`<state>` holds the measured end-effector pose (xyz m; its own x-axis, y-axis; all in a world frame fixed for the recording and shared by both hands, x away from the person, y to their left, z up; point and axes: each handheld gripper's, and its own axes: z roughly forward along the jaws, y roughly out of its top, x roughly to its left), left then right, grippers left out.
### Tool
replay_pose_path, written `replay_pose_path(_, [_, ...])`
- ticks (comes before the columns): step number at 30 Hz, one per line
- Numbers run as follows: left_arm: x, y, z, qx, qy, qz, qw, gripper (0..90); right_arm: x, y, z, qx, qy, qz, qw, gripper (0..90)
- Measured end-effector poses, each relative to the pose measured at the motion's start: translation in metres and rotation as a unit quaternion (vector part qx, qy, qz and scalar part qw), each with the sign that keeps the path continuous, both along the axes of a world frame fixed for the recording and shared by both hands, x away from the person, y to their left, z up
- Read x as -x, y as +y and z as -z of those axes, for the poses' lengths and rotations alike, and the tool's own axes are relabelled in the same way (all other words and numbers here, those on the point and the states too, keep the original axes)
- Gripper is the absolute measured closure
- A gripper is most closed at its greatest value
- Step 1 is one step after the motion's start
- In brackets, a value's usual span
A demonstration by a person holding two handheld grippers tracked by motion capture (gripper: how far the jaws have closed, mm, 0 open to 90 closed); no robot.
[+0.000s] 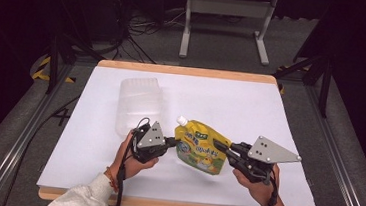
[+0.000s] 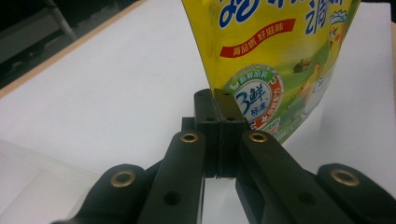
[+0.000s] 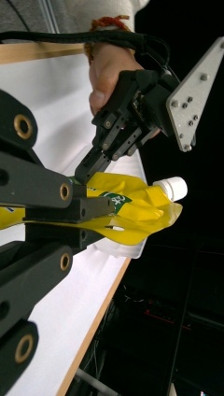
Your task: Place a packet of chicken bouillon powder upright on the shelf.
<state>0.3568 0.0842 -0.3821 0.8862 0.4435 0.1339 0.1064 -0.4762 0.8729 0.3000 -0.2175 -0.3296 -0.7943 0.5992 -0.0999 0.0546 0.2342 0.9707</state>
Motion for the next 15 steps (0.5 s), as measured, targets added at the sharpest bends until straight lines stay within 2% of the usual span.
replay_pose_path(3, [-0.001, 0.004, -0.004, 0.001, -0.006, -0.009, 0.9999, 90.0, -0.005, 0.005, -0.005, -0.002, -0.004, 0.001, 1.0, 89.5])
replay_pose_path(7, [-0.006, 0.016, -0.013, 0.015, -0.013, -0.033, 0.9993, 90.0, -0.014, 0.018, -0.014, -0.007, -0.013, 0.001, 0.9999, 89.5])
replay_pose_path(11, [-0.012, 0.029, -0.023, 0.028, -0.023, -0.052, 0.998, 90.0, -0.025, 0.032, -0.024, -0.01, -0.026, 0.002, 0.9996, 89.5])
replay_pose_path(15, [-0.018, 0.043, -0.029, 0.038, -0.031, -0.076, 0.9959, 90.0, -0.038, 0.047, -0.033, -0.01, -0.029, 0.004, 0.9995, 89.5])
